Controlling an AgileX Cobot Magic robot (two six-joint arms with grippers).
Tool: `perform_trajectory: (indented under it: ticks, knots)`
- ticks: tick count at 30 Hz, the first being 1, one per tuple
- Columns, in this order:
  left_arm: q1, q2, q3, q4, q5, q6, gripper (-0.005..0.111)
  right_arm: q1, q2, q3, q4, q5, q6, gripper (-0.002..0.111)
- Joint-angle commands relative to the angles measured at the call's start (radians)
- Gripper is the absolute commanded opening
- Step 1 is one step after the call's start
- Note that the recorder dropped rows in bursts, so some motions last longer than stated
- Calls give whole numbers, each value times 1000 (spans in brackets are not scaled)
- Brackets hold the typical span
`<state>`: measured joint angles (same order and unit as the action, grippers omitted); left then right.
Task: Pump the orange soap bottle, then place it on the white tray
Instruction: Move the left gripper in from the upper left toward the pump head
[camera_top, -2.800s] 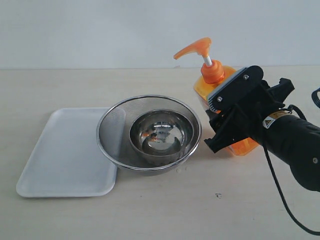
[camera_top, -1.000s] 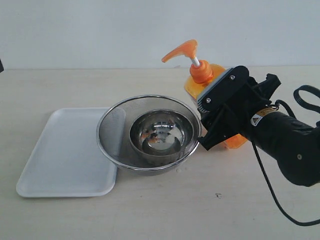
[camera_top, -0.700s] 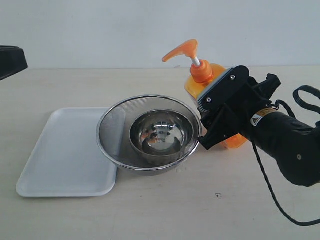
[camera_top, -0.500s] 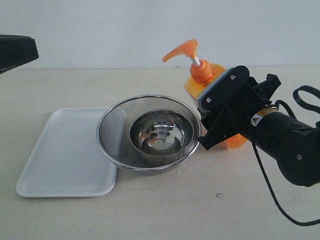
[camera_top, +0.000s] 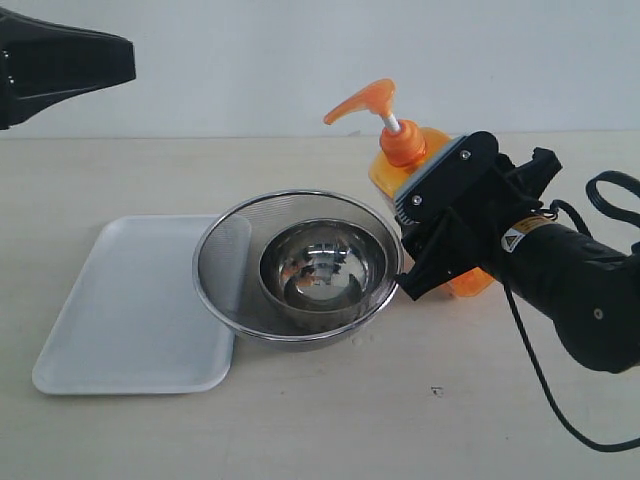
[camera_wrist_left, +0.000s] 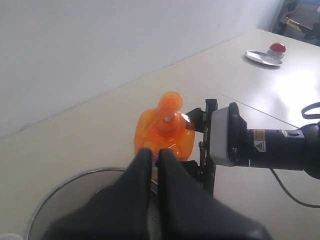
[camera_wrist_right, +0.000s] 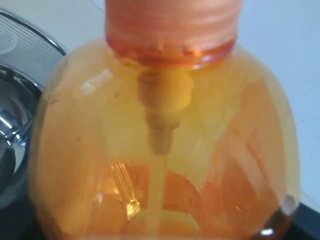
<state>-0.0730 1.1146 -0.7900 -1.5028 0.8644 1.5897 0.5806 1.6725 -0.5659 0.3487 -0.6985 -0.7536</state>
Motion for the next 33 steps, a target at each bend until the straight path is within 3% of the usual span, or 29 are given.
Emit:
perform_trajectory:
  ticks: [1, 21, 33]
  knots:
    - [-72, 72, -50, 1, -36, 4, 5, -1, 13, 5, 7, 84, 12, 0]
    - [-298, 343, -331, 65, -59, 1, 5, -1, 13, 5, 3, 104, 9, 0]
    - [-311, 425, -415, 87, -58, -34, 5, -1, 13, 5, 1, 112, 12, 0]
